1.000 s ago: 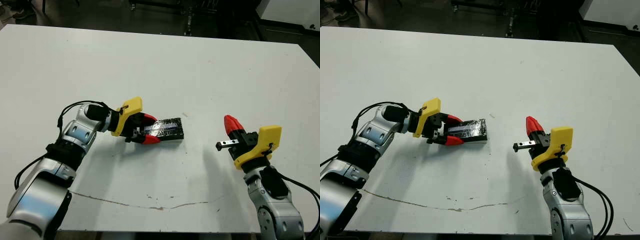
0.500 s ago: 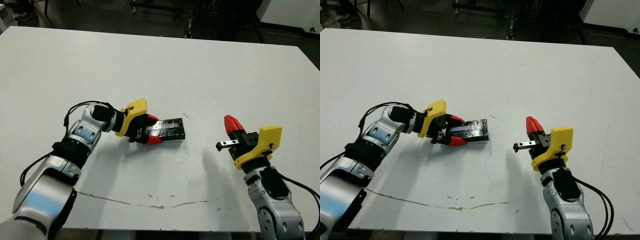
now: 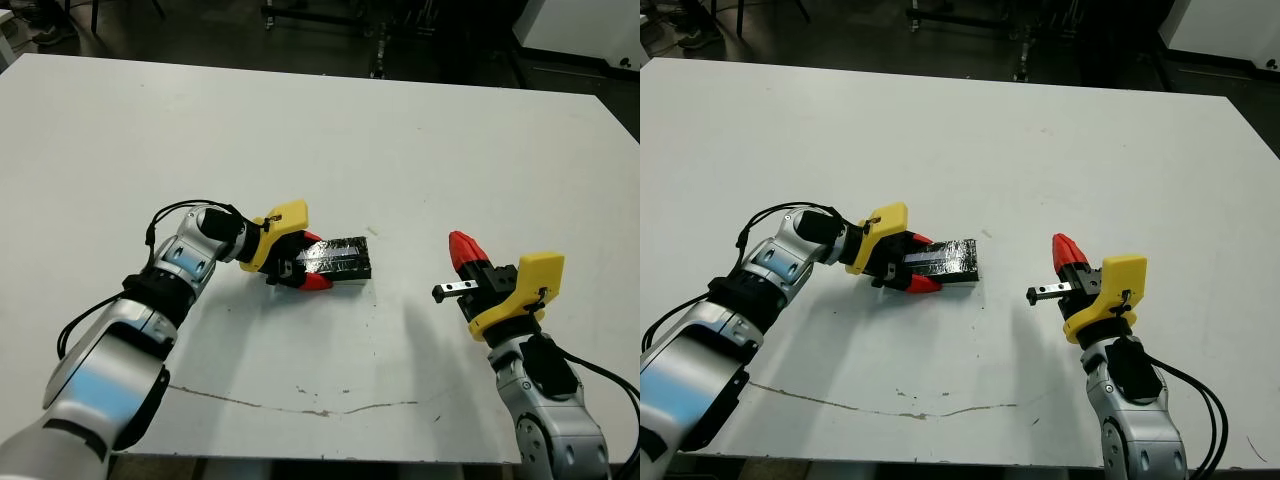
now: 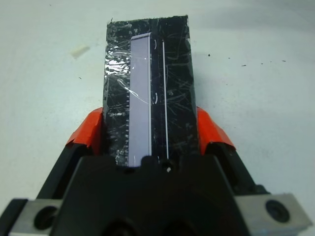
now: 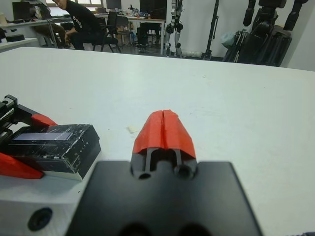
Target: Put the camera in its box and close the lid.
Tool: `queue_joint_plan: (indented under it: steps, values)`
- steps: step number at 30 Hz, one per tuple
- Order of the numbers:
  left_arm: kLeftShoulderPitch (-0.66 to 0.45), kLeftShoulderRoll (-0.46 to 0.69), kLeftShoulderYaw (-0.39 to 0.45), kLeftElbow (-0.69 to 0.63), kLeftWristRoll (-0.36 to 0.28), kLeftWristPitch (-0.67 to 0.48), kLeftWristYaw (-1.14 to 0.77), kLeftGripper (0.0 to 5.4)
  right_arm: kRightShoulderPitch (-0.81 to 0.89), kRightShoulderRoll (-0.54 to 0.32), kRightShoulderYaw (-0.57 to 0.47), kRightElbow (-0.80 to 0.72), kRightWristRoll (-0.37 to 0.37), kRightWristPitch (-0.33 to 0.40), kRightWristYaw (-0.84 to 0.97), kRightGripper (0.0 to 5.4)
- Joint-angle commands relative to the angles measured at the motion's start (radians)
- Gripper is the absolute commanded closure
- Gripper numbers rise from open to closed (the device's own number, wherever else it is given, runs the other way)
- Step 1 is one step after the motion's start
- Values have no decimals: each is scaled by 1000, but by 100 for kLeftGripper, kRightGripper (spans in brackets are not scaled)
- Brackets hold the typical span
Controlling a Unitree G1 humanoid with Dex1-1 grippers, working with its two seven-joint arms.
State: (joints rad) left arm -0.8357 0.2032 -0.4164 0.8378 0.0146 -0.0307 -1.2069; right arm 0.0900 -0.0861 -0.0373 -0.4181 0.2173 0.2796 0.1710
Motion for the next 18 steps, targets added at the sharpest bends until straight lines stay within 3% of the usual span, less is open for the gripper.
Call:
queue_joint_plan:
  steps: [1,17,18]
  values:
    - [39,-91,-93,36,90,-3,14,223,12,-12,-5,0,-5,8,-5,540]
    - [10,-141,-108,137,97,-44,14,223,7,-11,-7,8,-1,2,0,540]
    - [11,-145,-105,142,96,-36,23,194,7,-12,-7,8,-1,1,0,540]
